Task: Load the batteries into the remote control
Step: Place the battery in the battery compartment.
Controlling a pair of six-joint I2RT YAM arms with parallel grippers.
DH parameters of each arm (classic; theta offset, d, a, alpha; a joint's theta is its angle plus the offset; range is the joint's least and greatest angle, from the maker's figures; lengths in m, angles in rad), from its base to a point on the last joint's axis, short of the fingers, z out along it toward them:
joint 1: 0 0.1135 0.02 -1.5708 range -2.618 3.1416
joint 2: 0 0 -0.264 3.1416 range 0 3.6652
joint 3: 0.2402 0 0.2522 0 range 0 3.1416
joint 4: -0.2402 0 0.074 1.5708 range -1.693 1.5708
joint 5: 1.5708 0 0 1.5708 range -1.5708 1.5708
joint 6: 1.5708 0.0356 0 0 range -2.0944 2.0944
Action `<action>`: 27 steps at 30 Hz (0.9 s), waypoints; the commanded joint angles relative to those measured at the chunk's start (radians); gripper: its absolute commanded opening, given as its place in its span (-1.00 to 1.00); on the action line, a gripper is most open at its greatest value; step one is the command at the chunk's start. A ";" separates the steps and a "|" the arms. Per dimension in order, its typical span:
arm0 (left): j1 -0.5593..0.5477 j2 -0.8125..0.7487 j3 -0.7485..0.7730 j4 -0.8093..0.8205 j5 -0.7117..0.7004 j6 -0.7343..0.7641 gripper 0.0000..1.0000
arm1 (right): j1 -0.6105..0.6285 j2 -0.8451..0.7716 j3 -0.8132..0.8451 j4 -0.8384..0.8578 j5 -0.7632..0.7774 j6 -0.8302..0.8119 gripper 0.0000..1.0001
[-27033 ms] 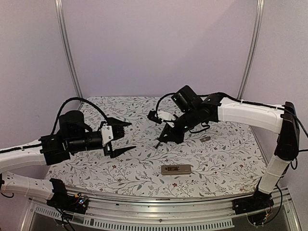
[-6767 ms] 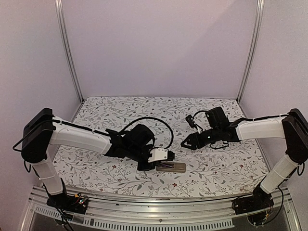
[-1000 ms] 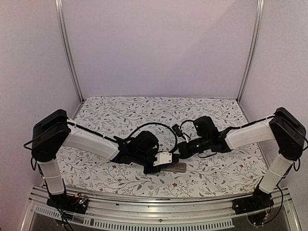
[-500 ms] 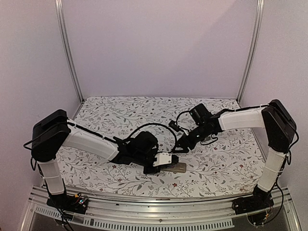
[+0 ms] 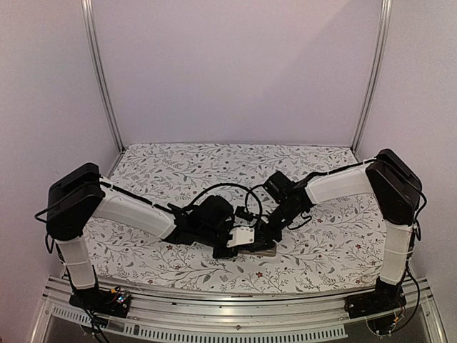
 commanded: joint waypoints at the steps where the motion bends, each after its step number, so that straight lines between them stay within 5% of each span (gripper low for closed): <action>1: 0.000 0.065 -0.054 -0.127 -0.039 0.022 -1.00 | 0.003 0.035 0.027 -0.001 0.045 -0.028 0.16; 27: 0.000 0.071 -0.056 -0.127 -0.039 0.025 -1.00 | 0.002 0.012 0.005 0.036 -0.052 -0.023 -0.07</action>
